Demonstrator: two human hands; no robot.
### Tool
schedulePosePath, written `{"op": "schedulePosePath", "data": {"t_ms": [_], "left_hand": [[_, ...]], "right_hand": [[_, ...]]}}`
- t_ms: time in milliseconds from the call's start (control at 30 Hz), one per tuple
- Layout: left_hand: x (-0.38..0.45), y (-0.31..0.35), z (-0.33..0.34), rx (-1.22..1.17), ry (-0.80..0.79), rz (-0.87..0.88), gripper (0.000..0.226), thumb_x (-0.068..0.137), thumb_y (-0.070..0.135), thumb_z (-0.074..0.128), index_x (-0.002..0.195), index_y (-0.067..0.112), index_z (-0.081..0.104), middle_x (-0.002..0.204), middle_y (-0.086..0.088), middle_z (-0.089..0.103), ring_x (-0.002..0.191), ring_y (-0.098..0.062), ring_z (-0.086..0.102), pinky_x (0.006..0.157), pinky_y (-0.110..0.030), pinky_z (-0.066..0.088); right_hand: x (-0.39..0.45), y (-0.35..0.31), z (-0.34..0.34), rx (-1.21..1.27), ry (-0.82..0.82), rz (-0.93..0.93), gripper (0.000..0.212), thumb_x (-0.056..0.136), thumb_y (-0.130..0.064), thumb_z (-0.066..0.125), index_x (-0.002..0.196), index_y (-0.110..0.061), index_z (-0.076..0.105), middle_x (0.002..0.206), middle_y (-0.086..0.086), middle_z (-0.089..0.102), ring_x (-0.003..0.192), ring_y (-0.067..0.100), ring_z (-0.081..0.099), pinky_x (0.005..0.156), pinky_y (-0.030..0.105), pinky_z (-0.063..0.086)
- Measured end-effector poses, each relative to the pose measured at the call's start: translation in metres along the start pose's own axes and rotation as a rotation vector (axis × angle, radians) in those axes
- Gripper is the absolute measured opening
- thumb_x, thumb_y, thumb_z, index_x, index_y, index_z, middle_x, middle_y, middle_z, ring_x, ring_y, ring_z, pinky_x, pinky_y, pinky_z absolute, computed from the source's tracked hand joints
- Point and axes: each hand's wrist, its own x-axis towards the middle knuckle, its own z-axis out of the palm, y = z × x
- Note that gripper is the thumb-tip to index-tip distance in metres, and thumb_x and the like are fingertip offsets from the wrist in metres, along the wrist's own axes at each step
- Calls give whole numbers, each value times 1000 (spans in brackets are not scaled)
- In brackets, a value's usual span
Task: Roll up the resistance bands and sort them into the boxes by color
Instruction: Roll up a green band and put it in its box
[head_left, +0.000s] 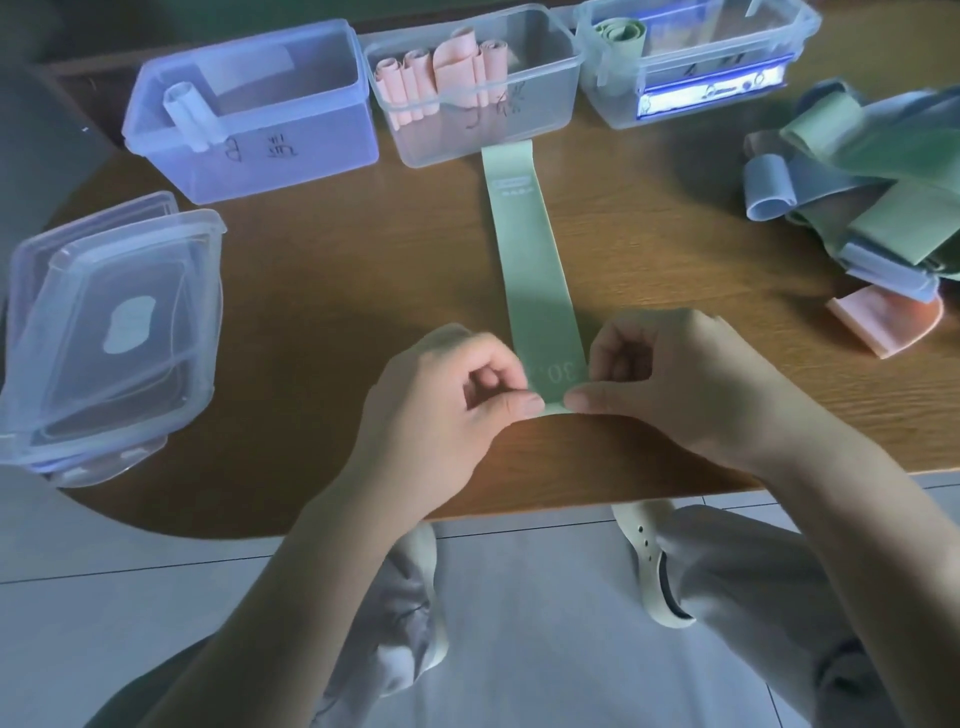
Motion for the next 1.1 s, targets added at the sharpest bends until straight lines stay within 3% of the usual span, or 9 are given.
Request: {"op": "schedulePosePath", "data": {"t_ms": [67,133,367,533,633,700,800,1100], "left_hand": [[-3,1,3,-16,-47,120,7,92,32,68,87,31,71,91,14,62,80,-10,61,63,-38,52],[-5,-1,7,8,-66,196,15,98,27,60,93,30,74,98,15,63,84,-9,63,65,-37,53],[-9,0,9,96,-27,230,15,100,24,56,99,27,71,99,13,62,88,-6,61,63,-35,54],[-11,2,5,48,-56,205,12,93,35,63,96,28,71,99,13,59,85,-9,60,63,-36,53],[-7,1,6,31,-55,165,11,89,41,70,94,31,74,96,14,60,84,-7,60,64,-35,53],[-5,1,6,28,-42,137,5,89,34,74,92,32,77,95,15,61,85,-7,60,66,-29,52],[-3,3,4,-3,-14,84,2,85,32,78,87,32,78,92,15,61,86,-6,59,67,-19,48],[0,8,5,12,-4,13,5,87,36,72,84,33,72,93,15,59,89,-6,57,69,-21,48]], "right_hand": [[-1,2,3,-1,-37,-130,17,79,-23,85,79,-29,69,77,-18,64,70,1,57,62,10,39],[-2,6,5,-30,-72,-237,13,85,-19,80,87,-30,73,85,-15,63,76,6,59,67,14,39],[-4,16,6,-89,-50,-335,9,92,-26,73,95,-34,74,96,-16,62,84,9,62,71,39,51],[-10,15,3,-85,-35,-369,8,90,-27,75,96,-32,78,96,-14,63,75,2,59,63,26,44],[-12,15,0,-94,-42,-355,14,83,-39,78,97,-37,79,95,-18,61,75,-3,57,63,20,38],[-11,15,0,-89,-38,-335,19,78,-50,77,96,-42,79,94,-20,61,77,-2,59,63,21,38],[-7,15,1,-96,-4,-315,14,79,-51,75,91,-45,78,94,-20,62,80,2,61,64,23,41],[-1,14,4,-98,43,-217,15,81,-57,68,83,-41,71,96,-20,58,77,0,57,64,34,46]]}}
